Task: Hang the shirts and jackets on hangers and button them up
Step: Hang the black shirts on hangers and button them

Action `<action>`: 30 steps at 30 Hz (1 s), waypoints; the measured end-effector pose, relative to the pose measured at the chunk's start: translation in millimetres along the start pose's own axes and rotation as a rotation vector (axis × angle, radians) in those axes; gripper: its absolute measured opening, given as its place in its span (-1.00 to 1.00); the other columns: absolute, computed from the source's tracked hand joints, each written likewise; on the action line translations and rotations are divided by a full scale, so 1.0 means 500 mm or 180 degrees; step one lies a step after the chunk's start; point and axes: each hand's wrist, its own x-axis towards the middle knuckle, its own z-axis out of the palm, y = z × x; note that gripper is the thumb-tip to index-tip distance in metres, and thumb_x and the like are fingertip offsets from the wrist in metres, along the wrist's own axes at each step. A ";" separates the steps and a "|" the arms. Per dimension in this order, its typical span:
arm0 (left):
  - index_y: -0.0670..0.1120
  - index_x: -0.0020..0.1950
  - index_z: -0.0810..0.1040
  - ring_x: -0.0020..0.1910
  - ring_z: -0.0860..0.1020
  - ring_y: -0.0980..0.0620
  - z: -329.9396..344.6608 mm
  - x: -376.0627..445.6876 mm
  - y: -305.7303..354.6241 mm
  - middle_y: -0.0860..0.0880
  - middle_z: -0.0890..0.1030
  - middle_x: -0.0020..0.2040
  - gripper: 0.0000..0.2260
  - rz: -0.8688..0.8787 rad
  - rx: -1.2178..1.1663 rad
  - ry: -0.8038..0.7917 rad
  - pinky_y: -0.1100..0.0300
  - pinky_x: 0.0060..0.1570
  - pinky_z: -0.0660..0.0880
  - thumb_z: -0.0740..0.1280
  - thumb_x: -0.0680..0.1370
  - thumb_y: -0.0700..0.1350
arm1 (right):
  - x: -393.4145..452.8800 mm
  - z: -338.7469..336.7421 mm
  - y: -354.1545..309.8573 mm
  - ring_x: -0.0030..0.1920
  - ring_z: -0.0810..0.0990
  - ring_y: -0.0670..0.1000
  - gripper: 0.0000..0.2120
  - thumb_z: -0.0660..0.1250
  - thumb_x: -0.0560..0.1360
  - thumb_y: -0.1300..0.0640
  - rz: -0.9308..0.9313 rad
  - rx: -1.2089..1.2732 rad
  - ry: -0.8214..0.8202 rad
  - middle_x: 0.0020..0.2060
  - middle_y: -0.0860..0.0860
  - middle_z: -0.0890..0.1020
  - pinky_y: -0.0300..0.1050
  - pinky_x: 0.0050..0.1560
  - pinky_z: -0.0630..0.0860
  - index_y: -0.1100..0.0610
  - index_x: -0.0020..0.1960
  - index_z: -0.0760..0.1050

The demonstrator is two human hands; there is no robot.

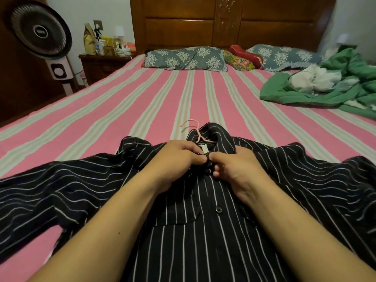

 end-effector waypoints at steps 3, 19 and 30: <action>-0.04 -0.27 0.67 -0.23 0.60 0.05 0.002 0.005 -0.003 -0.02 0.66 -0.30 -0.85 0.0038 0.0185 0.0102 0.08 -0.03 0.51 0.47 0.49 -0.20 | -0.002 -0.007 -0.004 -0.40 0.59 -0.03 -0.74 0.46 0.43 0.43 0.0161 0.0192 -0.0201 -0.26 0.14 0.60 -0.09 -0.29 0.64 0.27 0.00 0.42; -0.11 -0.22 0.65 -0.27 0.61 0.02 -0.002 0.009 -0.012 -0.06 0.67 -0.29 -0.83 -0.0029 0.0087 0.0133 0.06 -0.06 0.55 0.47 0.56 -0.10 | 0.003 -0.034 -0.023 -0.31 0.71 0.03 -0.28 0.39 0.47 0.46 0.0790 0.0665 -0.0681 -0.29 0.10 0.70 -0.07 -0.31 0.66 0.19 0.52 0.17; -0.09 -0.22 0.59 -0.38 0.48 0.12 0.009 0.004 -0.009 0.03 0.57 -0.37 -0.79 0.0183 0.0882 0.0485 0.22 -0.30 0.41 0.47 0.55 -0.03 | -0.007 -0.042 -0.036 -0.22 0.72 0.08 -0.83 0.26 0.53 0.50 0.0918 0.0676 -0.0796 -0.25 0.16 0.67 0.02 -0.10 0.70 0.28 -0.14 0.45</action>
